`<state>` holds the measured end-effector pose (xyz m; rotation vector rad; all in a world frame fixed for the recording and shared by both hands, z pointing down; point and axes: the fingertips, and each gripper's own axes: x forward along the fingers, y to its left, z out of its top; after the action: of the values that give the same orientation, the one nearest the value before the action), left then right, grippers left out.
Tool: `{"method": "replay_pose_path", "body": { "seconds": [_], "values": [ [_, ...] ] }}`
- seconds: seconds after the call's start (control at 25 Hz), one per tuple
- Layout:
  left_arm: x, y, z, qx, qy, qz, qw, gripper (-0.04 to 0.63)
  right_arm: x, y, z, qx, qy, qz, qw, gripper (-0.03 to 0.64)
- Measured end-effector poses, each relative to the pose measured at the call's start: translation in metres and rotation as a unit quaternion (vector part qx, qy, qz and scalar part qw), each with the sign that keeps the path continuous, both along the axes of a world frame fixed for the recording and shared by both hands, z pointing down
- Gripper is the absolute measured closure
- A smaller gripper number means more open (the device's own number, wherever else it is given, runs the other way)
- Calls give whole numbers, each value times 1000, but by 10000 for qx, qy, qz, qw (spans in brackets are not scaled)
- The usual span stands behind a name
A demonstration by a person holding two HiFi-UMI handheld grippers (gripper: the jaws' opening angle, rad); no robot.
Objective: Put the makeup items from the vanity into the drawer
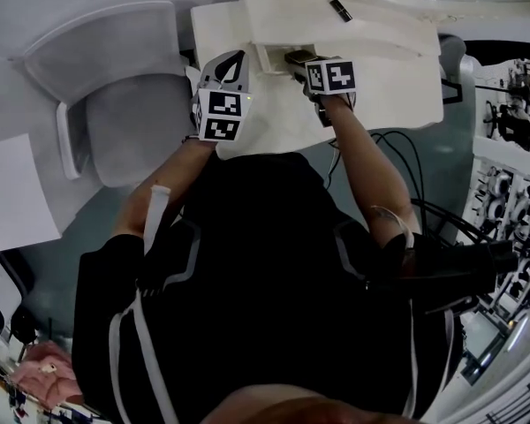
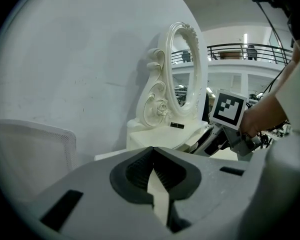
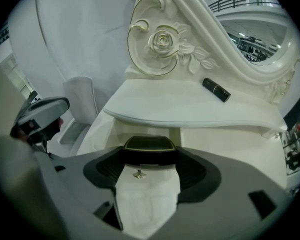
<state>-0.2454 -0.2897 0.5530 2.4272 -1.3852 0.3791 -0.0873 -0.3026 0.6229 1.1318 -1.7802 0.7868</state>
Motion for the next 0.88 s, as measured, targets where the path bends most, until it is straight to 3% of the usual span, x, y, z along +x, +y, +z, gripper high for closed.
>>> {"method": "replay_pose_path", "body": {
  "seconds": [0.48, 0.88],
  "values": [
    [0, -5, -4, 20, 150, 121, 9998, 592, -2, -10, 14, -918, 470, -391, 9939, 290],
    [-5, 0, -13, 22, 134, 135, 9998, 592, -5, -9, 19, -996, 357, -221, 9941, 288]
  ]
}}
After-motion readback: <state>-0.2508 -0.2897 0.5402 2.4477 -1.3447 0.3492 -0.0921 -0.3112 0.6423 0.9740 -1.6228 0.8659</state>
